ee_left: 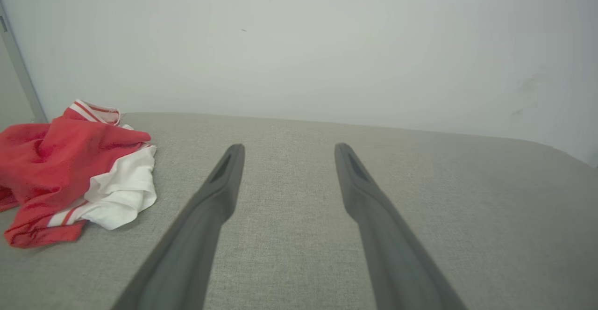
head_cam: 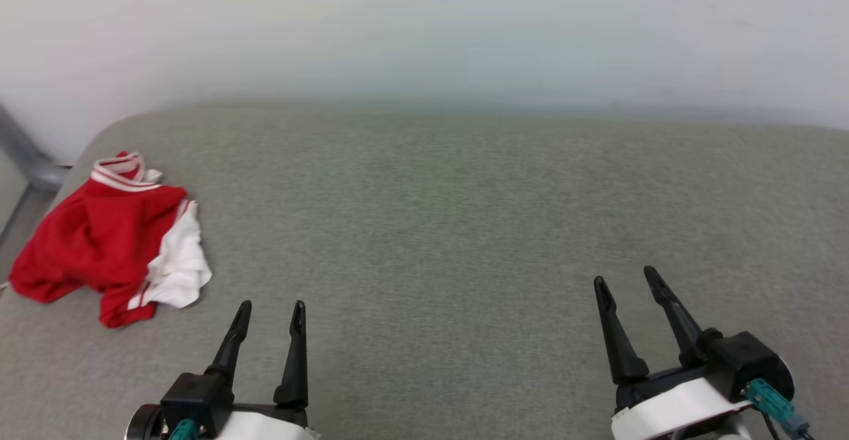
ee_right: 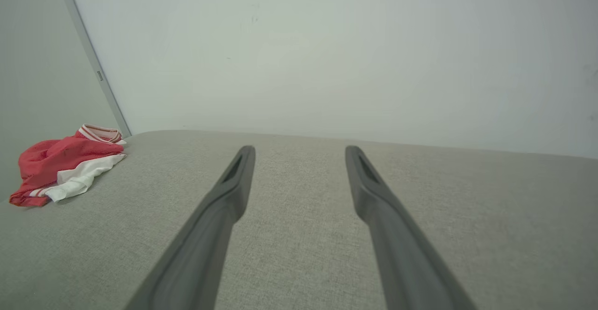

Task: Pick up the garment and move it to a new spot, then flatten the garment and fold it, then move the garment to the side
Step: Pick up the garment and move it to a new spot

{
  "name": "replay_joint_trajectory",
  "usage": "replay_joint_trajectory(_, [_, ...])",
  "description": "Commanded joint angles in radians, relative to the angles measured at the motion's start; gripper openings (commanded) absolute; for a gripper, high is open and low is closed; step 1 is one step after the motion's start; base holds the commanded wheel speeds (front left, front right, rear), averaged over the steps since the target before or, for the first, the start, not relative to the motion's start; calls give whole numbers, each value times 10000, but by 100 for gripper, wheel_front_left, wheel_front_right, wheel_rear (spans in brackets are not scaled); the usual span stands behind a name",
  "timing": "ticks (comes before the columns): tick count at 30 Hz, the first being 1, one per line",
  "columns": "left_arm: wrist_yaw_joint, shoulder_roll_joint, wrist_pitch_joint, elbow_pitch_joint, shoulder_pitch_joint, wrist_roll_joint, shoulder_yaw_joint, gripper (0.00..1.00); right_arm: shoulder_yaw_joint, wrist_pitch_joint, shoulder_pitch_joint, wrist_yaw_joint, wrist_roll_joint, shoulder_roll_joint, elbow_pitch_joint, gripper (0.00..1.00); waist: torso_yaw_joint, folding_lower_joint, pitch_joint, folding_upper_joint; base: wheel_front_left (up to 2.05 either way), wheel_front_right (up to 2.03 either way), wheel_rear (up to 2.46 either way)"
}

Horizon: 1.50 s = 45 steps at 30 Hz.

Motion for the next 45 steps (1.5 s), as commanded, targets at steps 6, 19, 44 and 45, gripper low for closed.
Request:
replay_joint_trajectory(6, [-40, -15, -28, 3, 169, 142, 169, 100, 276, -23, 204, -7, -33, 16, 116, 100, 1035, 0, -148, 0, 0, 0, 0])
replay_joint_trajectory(19, [-151, -14, -28, -19, 359, 319, 250, 100, 599, -21, 294, -7, 191, 14, 240, 100, 2467, 0, -384, 0, 0, 0, 0])
replay_joint_trajectory(44, [-280, -13, -28, -314, 168, 288, 674, 100, 795, -21, 135, -7, 143, 14, 203, 100, 3054, 0, -83, 0, 0, 0, 0])
replay_joint_trajectory(45, [-301, -15, -28, -317, 66, 226, 741, 100, 780, -21, 98, -7, 105, 14, 173, 100, 3019, 0, 19, 0, 0, 0, 0])
